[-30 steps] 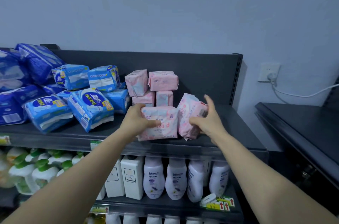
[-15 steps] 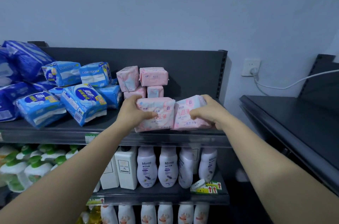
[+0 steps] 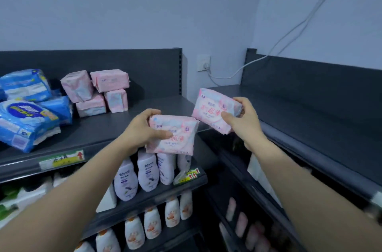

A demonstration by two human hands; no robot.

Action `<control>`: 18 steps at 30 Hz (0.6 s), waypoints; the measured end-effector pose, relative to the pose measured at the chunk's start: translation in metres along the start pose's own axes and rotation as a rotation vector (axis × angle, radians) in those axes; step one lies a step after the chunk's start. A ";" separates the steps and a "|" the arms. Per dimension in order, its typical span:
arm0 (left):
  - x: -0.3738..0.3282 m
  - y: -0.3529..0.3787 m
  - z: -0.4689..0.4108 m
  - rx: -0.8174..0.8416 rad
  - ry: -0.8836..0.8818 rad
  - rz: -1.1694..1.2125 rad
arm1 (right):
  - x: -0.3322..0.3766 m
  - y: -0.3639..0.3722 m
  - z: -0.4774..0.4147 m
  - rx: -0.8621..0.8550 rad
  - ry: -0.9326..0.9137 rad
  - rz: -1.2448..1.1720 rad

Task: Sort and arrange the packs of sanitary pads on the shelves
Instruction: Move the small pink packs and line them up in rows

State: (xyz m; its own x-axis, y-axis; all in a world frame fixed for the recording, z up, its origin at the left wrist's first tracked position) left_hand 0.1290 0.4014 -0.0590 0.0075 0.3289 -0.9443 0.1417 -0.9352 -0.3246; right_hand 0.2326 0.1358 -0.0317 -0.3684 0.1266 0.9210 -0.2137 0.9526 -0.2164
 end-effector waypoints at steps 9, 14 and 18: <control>-0.030 0.159 0.029 0.436 0.022 0.026 | 0.012 -0.131 0.132 -0.202 0.082 0.079; -0.066 0.258 0.056 0.629 0.085 0.043 | 0.032 -0.218 0.217 -0.375 0.079 0.183; -0.104 0.339 0.092 0.767 0.133 0.022 | 0.051 -0.286 0.294 -0.484 0.096 0.244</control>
State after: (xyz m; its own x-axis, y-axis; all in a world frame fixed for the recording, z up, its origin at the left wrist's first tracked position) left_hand 0.0849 0.0377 -0.0755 0.1284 0.2770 -0.9522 -0.5839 -0.7550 -0.2984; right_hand 0.0094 -0.2114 -0.0182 -0.2657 0.3626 0.8933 0.3163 0.9081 -0.2745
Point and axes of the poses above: each hand's wrist, its own z-axis away from the middle knuckle, its own y-axis out of the palm, x = y × z, the point moved 8 cm from there along -z, towards the middle knuckle, and after that the axes turned 11 degrees about x, right-handed, at the moved point
